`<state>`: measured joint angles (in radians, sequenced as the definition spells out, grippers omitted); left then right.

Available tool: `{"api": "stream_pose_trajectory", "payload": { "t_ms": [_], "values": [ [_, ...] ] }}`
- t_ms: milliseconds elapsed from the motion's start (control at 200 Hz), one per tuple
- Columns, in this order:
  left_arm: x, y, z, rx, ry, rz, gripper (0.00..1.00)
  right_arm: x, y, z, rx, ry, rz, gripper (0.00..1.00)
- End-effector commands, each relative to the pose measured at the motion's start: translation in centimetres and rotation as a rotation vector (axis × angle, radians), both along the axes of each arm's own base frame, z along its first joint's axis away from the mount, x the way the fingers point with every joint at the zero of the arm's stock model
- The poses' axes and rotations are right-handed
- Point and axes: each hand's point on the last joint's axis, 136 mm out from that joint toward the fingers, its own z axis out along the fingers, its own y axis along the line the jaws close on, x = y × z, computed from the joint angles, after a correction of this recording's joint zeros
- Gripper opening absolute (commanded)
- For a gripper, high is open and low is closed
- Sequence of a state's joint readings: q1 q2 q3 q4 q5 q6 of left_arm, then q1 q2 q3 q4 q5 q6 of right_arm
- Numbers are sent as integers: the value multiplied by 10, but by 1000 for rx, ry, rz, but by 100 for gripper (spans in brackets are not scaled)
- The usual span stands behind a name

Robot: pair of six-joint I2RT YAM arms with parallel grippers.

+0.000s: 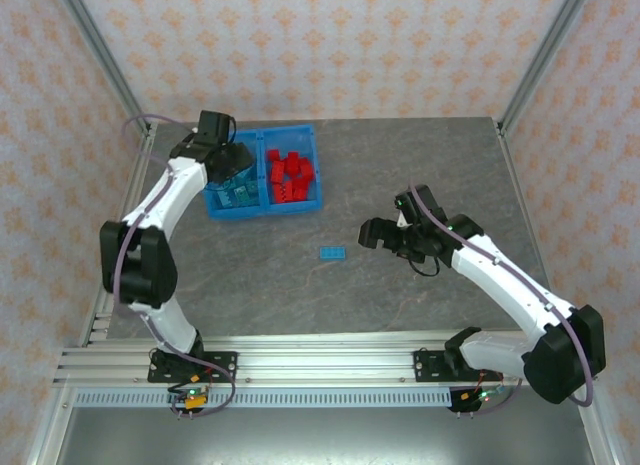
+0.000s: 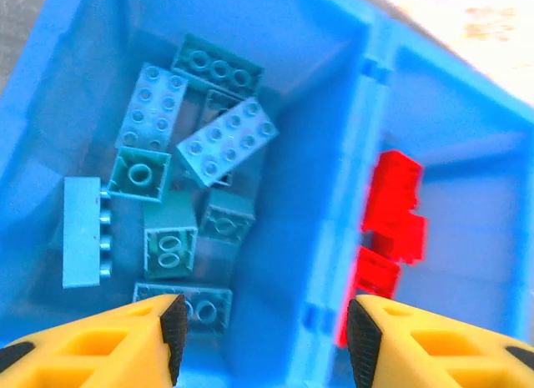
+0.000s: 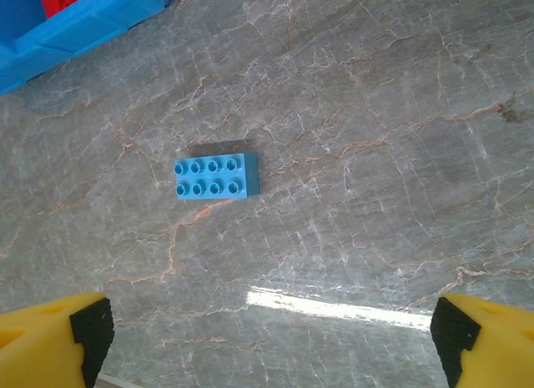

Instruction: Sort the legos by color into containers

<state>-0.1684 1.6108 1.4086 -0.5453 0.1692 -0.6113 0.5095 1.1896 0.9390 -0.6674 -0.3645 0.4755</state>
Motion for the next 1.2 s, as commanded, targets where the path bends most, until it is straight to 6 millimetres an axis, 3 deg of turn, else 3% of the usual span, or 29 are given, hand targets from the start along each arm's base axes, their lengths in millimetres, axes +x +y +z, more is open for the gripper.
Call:
{"api": "stream_pose_trajectory", "payload": {
  "t_ms": [0,200,305,515,656,761,796,981,1086,1196],
  "values": [
    [-31,-58,-1,17,-19,-207,60,9,-5,4,-21,-27,-37,99],
    [-95,-141,-46,7,62,-493,72,2,-15,-3,-76,-6,-45,99],
    [-117,-176,-73,5,111,-620,99,1,-18,-7,-86,0,-55,100],
    [-124,-207,-112,180,198,-687,100,-1,-18,-11,-81,15,-65,100],
    [-124,-229,-134,178,258,-720,100,-3,-23,-6,-87,-9,-71,100],
    [-125,-235,-144,208,281,-730,100,-4,-25,-7,-97,-9,-72,100],
    [-127,-233,-160,233,323,-728,99,-4,-25,-8,-98,-9,-71,100],
    [-134,-222,-194,301,415,-735,85,-6,-25,-14,-99,-3,-67,100],
    [-138,-217,-200,328,444,-740,72,-6,-26,-13,-106,-6,-64,100],
    [-141,-212,-201,343,450,-738,70,-6,-27,-15,-112,-3,-64,100]
  ]
}}
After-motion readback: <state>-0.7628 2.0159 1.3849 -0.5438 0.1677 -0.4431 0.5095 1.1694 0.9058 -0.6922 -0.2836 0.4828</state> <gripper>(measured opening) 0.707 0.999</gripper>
